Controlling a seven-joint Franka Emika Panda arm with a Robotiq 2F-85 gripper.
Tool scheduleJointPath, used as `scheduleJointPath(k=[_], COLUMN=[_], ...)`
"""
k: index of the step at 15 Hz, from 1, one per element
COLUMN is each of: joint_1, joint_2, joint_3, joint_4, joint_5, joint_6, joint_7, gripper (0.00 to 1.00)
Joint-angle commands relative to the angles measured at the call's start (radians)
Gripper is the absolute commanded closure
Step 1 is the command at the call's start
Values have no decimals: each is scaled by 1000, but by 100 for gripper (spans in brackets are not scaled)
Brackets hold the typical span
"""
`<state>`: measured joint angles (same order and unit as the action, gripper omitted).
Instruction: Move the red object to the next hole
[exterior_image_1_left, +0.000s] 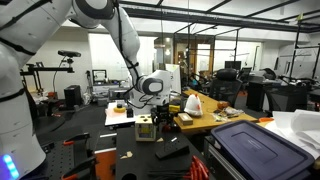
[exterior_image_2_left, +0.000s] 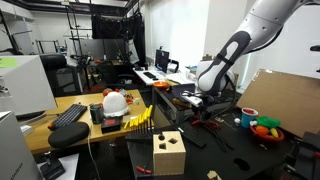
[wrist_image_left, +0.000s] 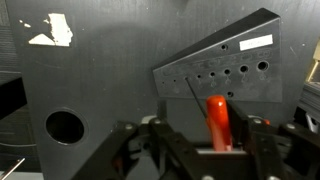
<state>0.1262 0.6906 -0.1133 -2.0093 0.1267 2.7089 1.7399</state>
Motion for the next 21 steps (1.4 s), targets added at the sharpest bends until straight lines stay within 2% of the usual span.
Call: scheduleJointPath(k=[1, 2, 3, 11, 16, 21], joint_1=[-4, -4, -3, 1, 29, 52], joint_2=[-22, -22, -22, -28, -44, -67], joint_3=[8, 8, 7, 3, -47, -82], joint_4=[-32, -32, -32, -24, -11, -18], joint_5=[11, 13, 13, 19, 21, 20], joint_6=[34, 35, 36, 27, -89, -80], joint_7=[-60, -71, -78, -143, -58, 87], gripper=[8, 1, 0, 0, 0, 0])
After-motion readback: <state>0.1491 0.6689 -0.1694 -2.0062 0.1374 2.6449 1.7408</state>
